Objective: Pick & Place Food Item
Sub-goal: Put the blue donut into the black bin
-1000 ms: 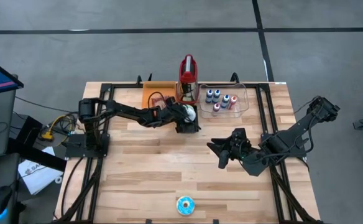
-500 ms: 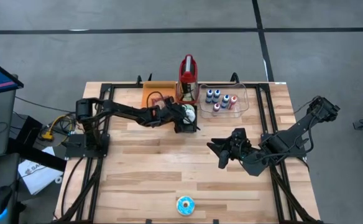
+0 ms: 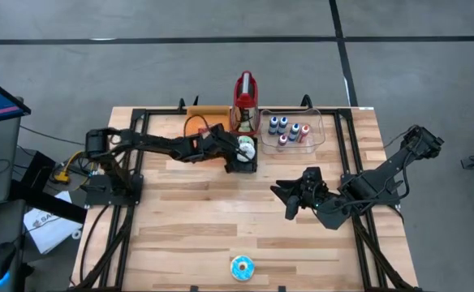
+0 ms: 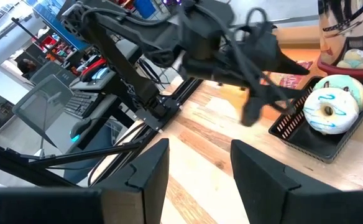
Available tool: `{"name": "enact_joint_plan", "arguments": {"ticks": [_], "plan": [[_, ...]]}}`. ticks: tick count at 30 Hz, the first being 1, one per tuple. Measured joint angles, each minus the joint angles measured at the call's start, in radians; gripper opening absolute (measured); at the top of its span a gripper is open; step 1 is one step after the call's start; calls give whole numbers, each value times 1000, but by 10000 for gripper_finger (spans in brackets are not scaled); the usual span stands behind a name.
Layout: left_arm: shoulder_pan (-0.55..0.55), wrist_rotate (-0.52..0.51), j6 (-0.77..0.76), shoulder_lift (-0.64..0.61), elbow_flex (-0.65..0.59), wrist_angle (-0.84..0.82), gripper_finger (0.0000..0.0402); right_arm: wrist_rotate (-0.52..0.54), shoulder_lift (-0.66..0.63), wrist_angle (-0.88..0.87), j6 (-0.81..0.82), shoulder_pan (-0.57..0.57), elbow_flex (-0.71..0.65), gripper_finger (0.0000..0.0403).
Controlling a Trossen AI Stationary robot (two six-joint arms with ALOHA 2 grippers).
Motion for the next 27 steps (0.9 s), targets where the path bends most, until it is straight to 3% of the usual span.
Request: {"name": "enact_joint_plan", "arguments": {"ticks": [5, 9, 13, 16, 22, 27], "plan": [[-73, 311, -60, -137, -8, -95, 185, 1, 0, 0, 0, 9, 0, 164], [-224, 487, -83, -213, -27, -101, 186, 2, 0, -3, -9, 11, 0, 164], [-413, 519, -176, -227, -45, -125, 200, 2, 0, 4, -31, 11, 0, 164], [-518, 481, -242, -199, -44, -82, 219, 2, 0, 31, -58, 15, 0, 164], [-598, 444, -333, -58, -41, 44, 264, -21, 0, 46, -78, 29, 0, 164], [-632, 428, -334, 56, 38, 123, 273, -52, 0, 67, -78, 57, 0, 164]]}}
